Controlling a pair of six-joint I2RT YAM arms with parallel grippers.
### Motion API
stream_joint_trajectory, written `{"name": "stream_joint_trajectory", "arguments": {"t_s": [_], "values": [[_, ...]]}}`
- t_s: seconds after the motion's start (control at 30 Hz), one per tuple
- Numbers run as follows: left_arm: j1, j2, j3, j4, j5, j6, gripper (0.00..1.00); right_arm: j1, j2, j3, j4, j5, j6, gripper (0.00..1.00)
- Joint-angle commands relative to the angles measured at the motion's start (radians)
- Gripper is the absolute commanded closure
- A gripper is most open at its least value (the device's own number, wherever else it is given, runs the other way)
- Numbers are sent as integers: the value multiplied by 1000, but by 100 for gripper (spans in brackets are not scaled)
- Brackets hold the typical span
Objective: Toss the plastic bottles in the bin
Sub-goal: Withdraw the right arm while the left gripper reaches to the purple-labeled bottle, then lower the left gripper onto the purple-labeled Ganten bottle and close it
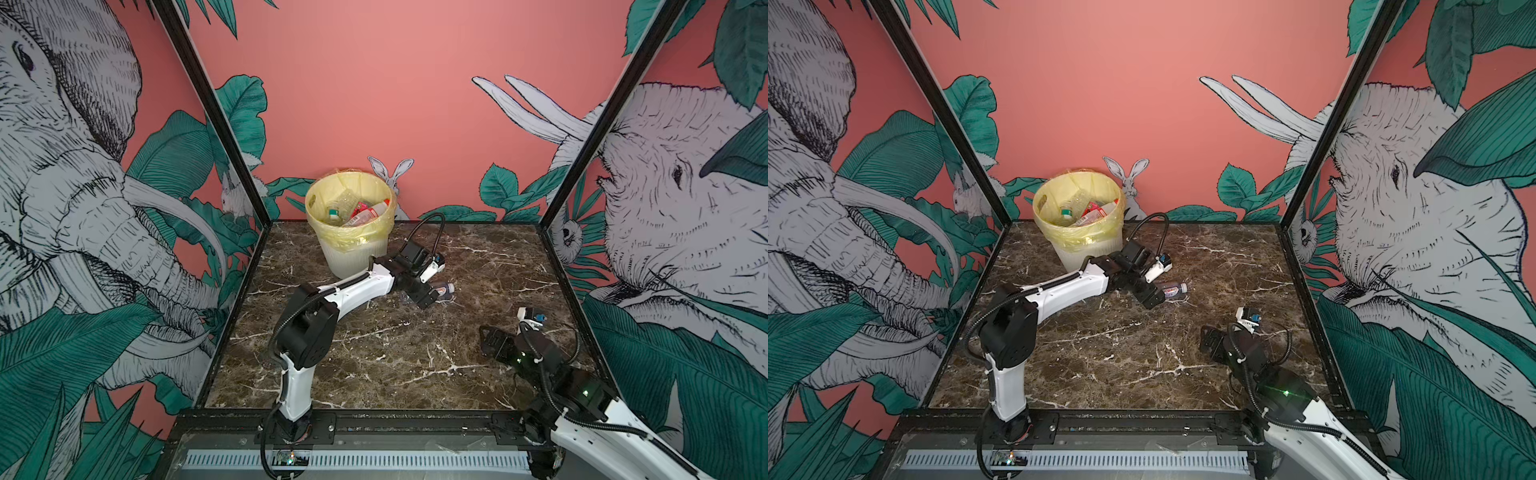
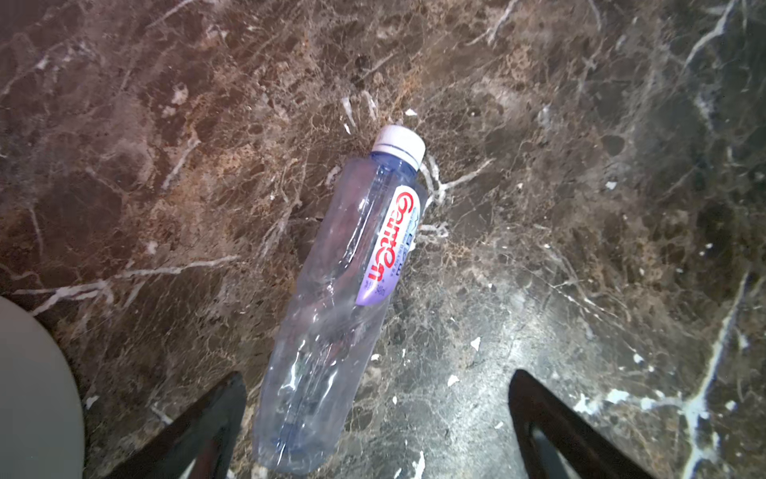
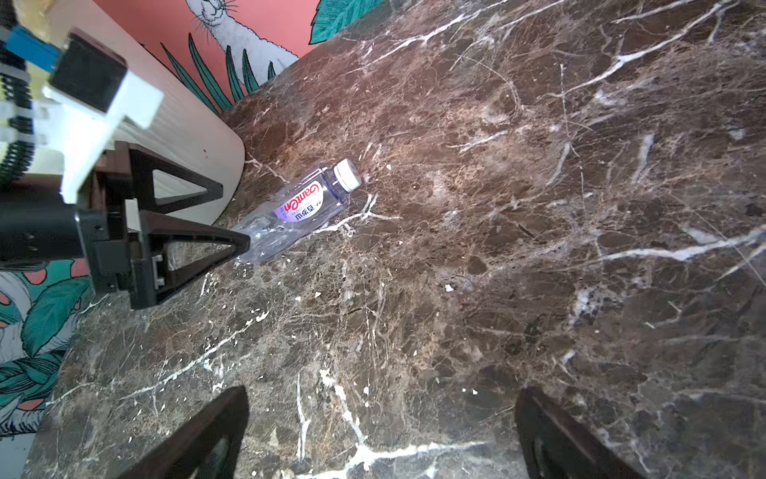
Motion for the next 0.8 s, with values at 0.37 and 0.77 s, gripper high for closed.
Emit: {"name": "stream_joint_trajectory", "arguments": {"t_s": [0.37,0.77], "values": [[-10,94,77,-11,-75,82,1,-11,57,-22,99,40,1,0],[-12,181,127,-11,-102,100,1,-13,-35,-81,124,120,48,1]]}}
